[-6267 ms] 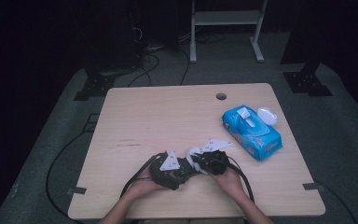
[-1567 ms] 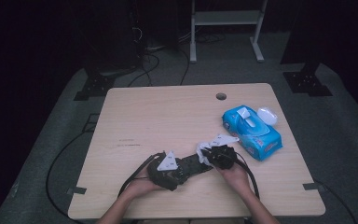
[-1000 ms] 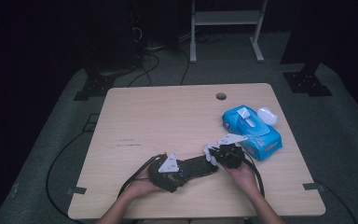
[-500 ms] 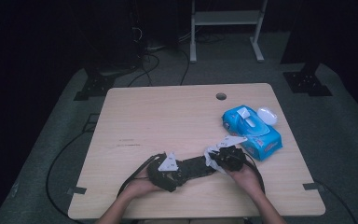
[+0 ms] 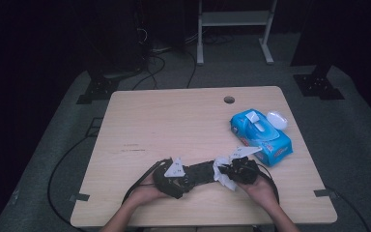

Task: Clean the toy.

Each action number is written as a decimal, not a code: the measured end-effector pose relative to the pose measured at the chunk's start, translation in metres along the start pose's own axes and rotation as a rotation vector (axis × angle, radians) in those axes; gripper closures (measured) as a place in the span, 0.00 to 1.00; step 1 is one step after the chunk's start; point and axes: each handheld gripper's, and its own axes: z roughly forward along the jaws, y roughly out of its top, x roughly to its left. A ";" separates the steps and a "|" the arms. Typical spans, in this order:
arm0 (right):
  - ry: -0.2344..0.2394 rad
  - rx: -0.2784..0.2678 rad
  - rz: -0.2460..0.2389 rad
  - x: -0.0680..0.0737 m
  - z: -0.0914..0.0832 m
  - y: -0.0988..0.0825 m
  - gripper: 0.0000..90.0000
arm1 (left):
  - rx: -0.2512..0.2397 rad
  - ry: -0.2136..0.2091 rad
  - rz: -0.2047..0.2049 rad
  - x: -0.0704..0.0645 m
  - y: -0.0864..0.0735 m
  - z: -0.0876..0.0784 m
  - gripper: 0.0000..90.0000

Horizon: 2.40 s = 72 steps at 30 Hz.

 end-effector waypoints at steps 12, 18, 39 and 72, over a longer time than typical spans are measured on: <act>0.054 -0.038 0.030 0.003 0.000 -0.001 0.94 | 0.034 0.019 0.004 0.002 -0.001 0.002 0.27; -0.004 -0.025 0.021 -0.003 0.003 -0.001 0.94 | -0.002 0.021 -0.020 0.003 -0.001 0.000 0.27; -0.071 -0.079 0.054 -0.018 0.025 0.020 0.94 | 0.003 0.010 0.001 0.003 -0.001 0.003 0.27; -0.066 -0.035 -0.011 -0.010 0.030 0.027 0.94 | -0.006 0.014 -0.005 0.005 -0.001 0.004 0.27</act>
